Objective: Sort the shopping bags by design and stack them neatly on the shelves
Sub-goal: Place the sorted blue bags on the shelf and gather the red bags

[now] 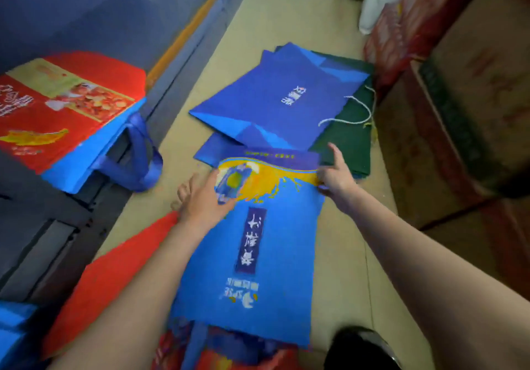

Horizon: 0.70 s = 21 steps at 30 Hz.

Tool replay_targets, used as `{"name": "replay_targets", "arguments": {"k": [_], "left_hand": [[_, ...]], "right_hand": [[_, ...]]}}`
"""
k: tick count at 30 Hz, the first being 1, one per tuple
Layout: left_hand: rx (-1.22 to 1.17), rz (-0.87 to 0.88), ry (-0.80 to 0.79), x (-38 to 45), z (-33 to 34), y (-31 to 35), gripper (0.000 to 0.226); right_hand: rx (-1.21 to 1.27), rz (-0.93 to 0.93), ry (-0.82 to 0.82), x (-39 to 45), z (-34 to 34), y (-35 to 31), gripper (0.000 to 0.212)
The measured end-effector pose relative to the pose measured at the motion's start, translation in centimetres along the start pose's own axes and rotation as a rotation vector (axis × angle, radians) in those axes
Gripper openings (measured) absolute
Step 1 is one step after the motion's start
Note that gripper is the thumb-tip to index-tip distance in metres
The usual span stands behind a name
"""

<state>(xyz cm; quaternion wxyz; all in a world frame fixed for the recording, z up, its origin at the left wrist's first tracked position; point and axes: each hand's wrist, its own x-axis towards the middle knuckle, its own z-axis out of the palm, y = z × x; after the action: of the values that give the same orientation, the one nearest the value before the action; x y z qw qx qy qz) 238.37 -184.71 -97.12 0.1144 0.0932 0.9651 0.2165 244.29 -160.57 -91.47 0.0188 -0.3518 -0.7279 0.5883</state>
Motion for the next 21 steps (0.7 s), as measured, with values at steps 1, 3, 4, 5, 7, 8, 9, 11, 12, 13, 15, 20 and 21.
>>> {"name": "replay_targets", "arguments": {"k": [1,3,4,5,7,8,9,11,12,13,15,20,21], "left_hand": [[-0.016,-0.063,-0.092,-0.8,1.5,-0.3,0.080],[-0.042,-0.140,-0.212,-2.0,3.2,-0.6,0.084],[-0.044,-0.159,-0.223,-2.4,3.4,-0.5,0.083],[-0.051,-0.181,-0.224,-2.8,3.3,-0.4,0.082],[-0.052,-0.189,-0.237,-3.2,2.7,0.3,0.080],[-0.035,-0.184,-0.257,-3.3,2.4,0.7,0.080],[-0.023,-0.187,-0.278,-3.6,1.9,1.2,0.080],[-0.026,-0.210,-0.287,-4.2,0.6,2.4,0.080],[-0.050,-0.238,-0.284,-4.6,0.0,2.9,0.080],[-0.090,-0.257,-0.280,-4.9,-0.3,3.4,0.080],[-0.188,-0.238,-0.271,-6.2,-1.0,4.2,0.079],[-0.276,-0.220,-0.071,-9.6,-3.7,2.9,0.075],[-0.272,-0.230,-0.020,-10.5,-4.5,2.3,0.073]], "right_hand": [[-0.021,0.006,-0.031,-1.2,0.6,1.0,0.073],[-0.116,-0.019,-0.043,-3.0,1.7,3.0,0.081],[-0.145,-0.033,-0.034,-3.6,2.2,3.9,0.083],[-0.181,-0.040,-0.026,-4.1,2.7,4.5,0.084],[-0.325,-0.076,-0.031,-5.2,3.4,5.1,0.087],[-0.410,-0.097,-0.046,-5.8,3.7,5.2,0.089],[-0.479,-0.116,-0.048,-6.4,3.9,5.1,0.090],[-0.577,-0.149,-0.033,-7.6,3.8,4.6,0.089],[-0.627,-0.164,-0.027,-8.1,3.5,4.4,0.088],[-0.684,-0.169,-0.020,-8.4,3.0,4.1,0.089],[-0.726,-0.197,0.000,-8.9,2.0,3.5,0.093],[-0.448,-0.370,0.045,-8.3,1.6,2.3,0.097],[-0.427,-0.400,0.017,-8.5,1.9,2.3,0.096]]}}
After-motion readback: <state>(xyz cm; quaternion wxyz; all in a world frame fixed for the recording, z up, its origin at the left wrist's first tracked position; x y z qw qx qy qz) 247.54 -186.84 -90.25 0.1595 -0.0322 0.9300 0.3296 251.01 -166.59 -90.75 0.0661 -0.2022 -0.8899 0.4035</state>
